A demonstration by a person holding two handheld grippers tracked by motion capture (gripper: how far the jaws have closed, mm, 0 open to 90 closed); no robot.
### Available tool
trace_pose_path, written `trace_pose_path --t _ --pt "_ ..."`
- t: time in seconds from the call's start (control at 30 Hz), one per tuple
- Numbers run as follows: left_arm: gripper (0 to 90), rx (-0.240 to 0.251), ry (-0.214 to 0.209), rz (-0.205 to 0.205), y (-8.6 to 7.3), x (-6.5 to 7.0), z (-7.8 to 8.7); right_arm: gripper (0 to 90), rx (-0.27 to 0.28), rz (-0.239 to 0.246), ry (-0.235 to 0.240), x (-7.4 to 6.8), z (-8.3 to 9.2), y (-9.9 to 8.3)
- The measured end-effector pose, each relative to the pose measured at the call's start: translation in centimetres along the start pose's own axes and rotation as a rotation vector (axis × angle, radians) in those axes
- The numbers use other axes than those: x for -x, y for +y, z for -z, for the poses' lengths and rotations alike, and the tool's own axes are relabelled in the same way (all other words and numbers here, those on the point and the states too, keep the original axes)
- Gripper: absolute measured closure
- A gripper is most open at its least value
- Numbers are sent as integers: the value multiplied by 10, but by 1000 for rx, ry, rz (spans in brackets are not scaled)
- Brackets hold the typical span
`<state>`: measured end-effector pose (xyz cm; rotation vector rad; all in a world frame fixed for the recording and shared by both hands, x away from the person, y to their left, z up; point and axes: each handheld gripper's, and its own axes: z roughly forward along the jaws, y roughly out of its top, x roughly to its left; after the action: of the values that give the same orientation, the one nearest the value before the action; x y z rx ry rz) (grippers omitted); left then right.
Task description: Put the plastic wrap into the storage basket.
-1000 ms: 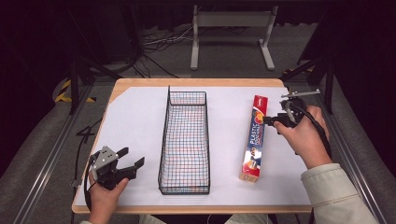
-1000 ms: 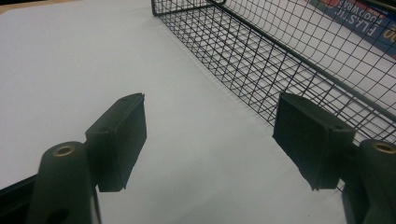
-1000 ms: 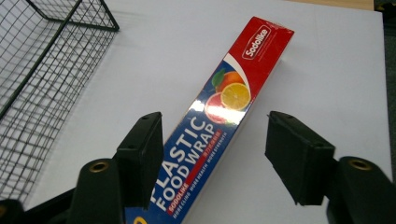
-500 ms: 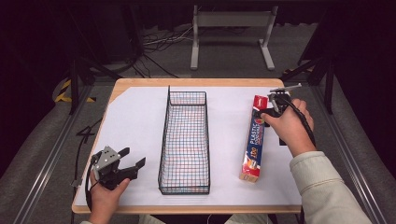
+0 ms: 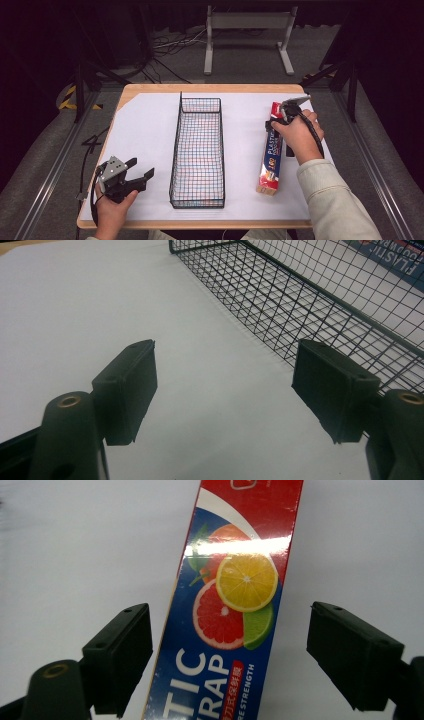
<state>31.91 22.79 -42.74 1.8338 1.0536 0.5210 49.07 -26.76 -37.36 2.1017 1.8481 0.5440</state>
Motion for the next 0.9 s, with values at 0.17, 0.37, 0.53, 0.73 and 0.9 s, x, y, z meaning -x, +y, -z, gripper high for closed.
trace_pose_path --t 0.17,0.37,0.53,0.73,0.9 --pt "262 0 -3 -3 0 0 -1 212 -30 -17 -25 -4 -8 0" --pt "258 -5 3 13 -1 -3 -1 230 -83 -49 -50 -9 -16 -2" --pt "258 -7 5 2 0 -1 -2 247 -121 -45 -70 -13 -21 -4" --pt "258 -9 1 8 -1 -2 -1 299 -160 -67 -107 -18 -25 -5" --pt "258 -11 2 6 -1 -2 1 343 -186 -59 -142 -24 -28 -6"
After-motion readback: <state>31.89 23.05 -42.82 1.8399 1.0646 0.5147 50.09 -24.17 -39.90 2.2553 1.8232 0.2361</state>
